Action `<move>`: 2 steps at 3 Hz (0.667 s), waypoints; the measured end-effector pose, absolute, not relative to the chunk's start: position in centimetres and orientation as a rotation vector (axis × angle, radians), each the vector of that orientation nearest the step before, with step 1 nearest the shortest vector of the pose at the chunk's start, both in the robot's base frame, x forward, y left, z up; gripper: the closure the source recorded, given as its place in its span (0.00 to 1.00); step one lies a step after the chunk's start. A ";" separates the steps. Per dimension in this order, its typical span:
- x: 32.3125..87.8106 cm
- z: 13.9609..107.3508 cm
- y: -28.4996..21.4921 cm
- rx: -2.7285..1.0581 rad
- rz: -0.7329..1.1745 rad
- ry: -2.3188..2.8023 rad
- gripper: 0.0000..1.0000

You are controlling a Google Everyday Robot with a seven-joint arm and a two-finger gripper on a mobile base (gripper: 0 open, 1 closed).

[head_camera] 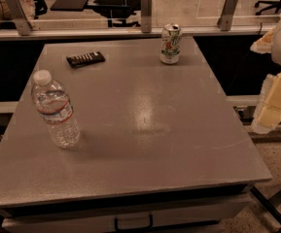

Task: Pick 7up can

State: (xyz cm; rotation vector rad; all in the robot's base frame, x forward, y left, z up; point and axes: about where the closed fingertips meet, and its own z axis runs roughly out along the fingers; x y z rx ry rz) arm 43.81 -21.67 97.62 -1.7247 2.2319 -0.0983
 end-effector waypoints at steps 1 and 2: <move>43.8 97.6 -21.7 -1.725 -0.098 2.232 0.00; 45.3 97.7 -21.5 -1.699 -0.095 2.233 0.00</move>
Offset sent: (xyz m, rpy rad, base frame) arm 0.1507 0.0122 0.0011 0.1258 -0.0701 -0.1389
